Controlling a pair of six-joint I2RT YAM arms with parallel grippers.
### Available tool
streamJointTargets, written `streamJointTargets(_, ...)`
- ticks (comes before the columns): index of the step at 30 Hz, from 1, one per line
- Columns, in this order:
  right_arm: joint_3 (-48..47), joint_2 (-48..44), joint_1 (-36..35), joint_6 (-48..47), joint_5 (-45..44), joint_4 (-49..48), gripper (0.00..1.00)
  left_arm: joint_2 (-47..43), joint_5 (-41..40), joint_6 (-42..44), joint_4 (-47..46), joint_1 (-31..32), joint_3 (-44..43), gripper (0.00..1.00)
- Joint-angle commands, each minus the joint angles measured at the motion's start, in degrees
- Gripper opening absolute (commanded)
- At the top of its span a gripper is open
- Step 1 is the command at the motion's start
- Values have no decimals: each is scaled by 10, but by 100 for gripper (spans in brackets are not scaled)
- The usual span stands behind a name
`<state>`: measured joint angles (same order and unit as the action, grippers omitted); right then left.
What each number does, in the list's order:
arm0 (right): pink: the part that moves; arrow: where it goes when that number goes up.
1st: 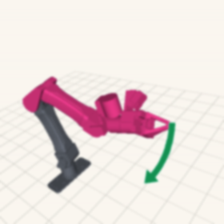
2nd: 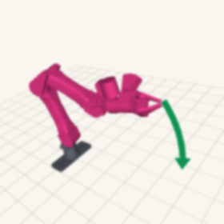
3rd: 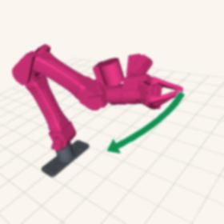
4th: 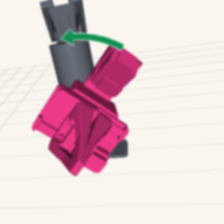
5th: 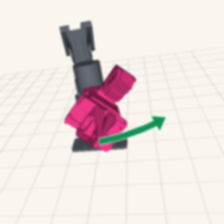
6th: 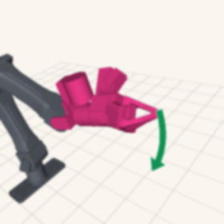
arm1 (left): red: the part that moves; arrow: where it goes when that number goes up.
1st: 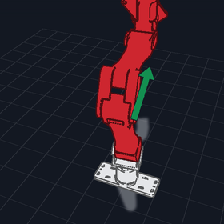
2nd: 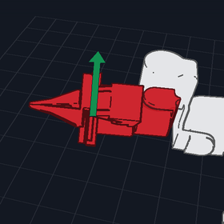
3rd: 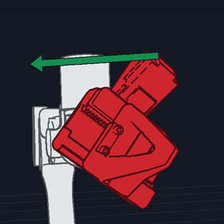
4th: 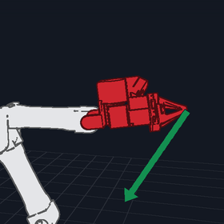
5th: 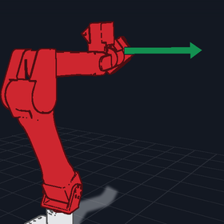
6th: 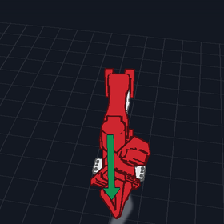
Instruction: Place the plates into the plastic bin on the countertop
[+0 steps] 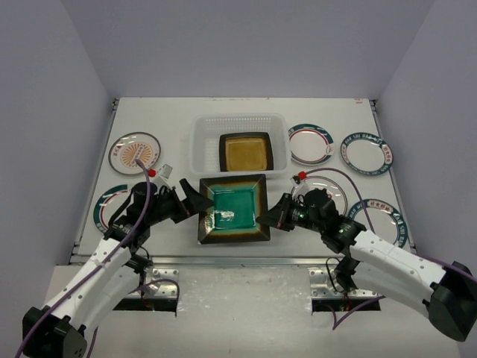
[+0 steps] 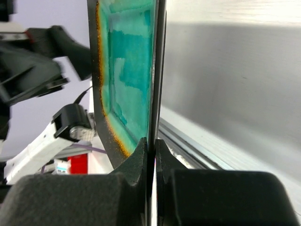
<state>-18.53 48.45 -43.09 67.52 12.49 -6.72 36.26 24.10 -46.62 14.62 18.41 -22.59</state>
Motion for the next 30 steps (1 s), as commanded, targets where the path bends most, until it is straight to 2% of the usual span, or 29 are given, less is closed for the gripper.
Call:
streamJointTargets(1, -69, -15, 2, 2, 56, -138, 0, 27, 27, -5, -75, 4, 9, 100)
streamJointTargets(6, -78, -11, 3, 2, 71, -143, 0, 49, 48, -3, -120, 5, 6, 89)
streamJointTargets(9, -85, -1, 3, 5, 80, -146, 0, 52, 82, -15, -165, 5, 5, 55)
streamJointTargets(11, -86, 7, 3, 7, 85, -152, 0, 53, 104, -25, -202, 6, 5, 24)
streamJointTargets(13, -86, 12, 5, 8, 87, -155, 0, 56, 119, -27, -214, 7, 1, 4)
streamJointTargets(15, -82, 11, 10, 9, 87, -156, 2, 61, 128, -27, -219, 8, -6, 0)
streamJointTargets(17, -76, 8, 25, 14, 89, -155, 15, 65, 131, -28, -228, 8, -13, 0)
streamJointTargets(20, -68, 2, 43, 21, 95, -154, 20, 80, 129, -37, -243, 9, -30, 0)
streamJointTargets(21, -67, 1, 51, 23, 97, -151, 26, 87, 127, -42, -248, 9, -36, 0)
streamJointTargets(22, -67, 1, 67, 23, 102, -140, 44, 101, 118, -50, -252, 8, -53, 0)
streamJointTargets(25, -68, -8, 97, 13, 101, -98, 71, 122, 96, -65, -255, 8, -88, 0)
streamJointTargets(27, -73, -21, 112, -2, 94, -53, 85, 132, 82, -69, -250, 6, -117, 0)
streamJointTargets(30, -78, -57, 131, -25, 69, 24, 91, 173, 52, -54, -211, 3, -188, 0)
